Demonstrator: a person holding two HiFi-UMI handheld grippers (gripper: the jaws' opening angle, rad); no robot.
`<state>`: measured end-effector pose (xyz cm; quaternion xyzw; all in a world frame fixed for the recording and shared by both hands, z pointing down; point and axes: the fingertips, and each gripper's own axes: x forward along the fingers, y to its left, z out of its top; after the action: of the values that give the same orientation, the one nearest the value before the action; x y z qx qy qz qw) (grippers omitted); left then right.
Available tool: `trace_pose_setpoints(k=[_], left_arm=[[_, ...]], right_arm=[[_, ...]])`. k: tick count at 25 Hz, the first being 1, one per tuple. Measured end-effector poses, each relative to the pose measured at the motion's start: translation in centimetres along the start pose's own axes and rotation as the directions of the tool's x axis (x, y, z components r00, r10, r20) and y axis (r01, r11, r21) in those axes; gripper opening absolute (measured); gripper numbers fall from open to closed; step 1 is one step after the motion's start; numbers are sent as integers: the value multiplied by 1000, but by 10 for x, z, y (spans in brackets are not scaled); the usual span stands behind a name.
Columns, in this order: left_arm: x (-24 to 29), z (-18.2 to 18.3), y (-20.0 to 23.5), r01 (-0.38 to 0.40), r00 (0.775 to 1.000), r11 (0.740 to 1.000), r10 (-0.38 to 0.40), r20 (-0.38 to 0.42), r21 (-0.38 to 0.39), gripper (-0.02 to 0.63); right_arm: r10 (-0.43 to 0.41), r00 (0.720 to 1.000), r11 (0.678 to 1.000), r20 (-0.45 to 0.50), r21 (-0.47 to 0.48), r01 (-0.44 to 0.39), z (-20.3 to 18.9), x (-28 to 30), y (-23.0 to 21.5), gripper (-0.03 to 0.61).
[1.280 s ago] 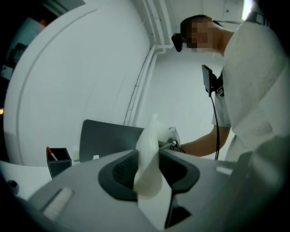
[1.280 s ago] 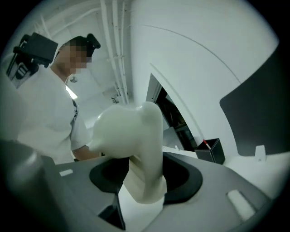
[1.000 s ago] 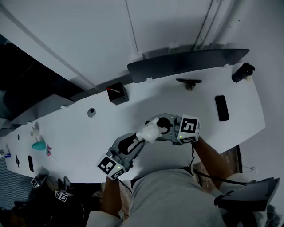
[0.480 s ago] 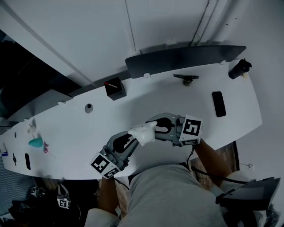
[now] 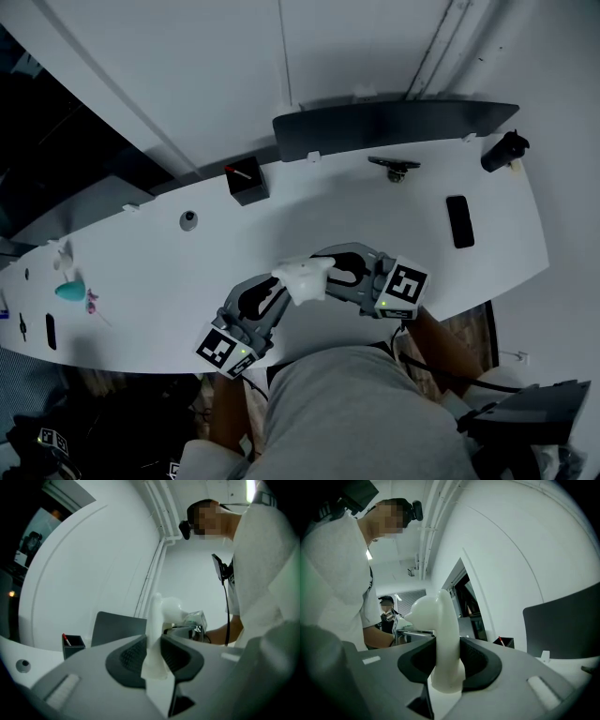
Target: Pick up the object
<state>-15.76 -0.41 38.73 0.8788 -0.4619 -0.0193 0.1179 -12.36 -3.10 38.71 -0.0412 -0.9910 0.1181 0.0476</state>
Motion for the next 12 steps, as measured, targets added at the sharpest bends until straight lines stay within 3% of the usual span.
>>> trace_pose_setpoints(k=[12], left_arm=[[-10,-2,-1,-80,997,996,81,-5,35,81]], right_arm=[[-54,998,998,12,-10,54,-5,5,7,135]])
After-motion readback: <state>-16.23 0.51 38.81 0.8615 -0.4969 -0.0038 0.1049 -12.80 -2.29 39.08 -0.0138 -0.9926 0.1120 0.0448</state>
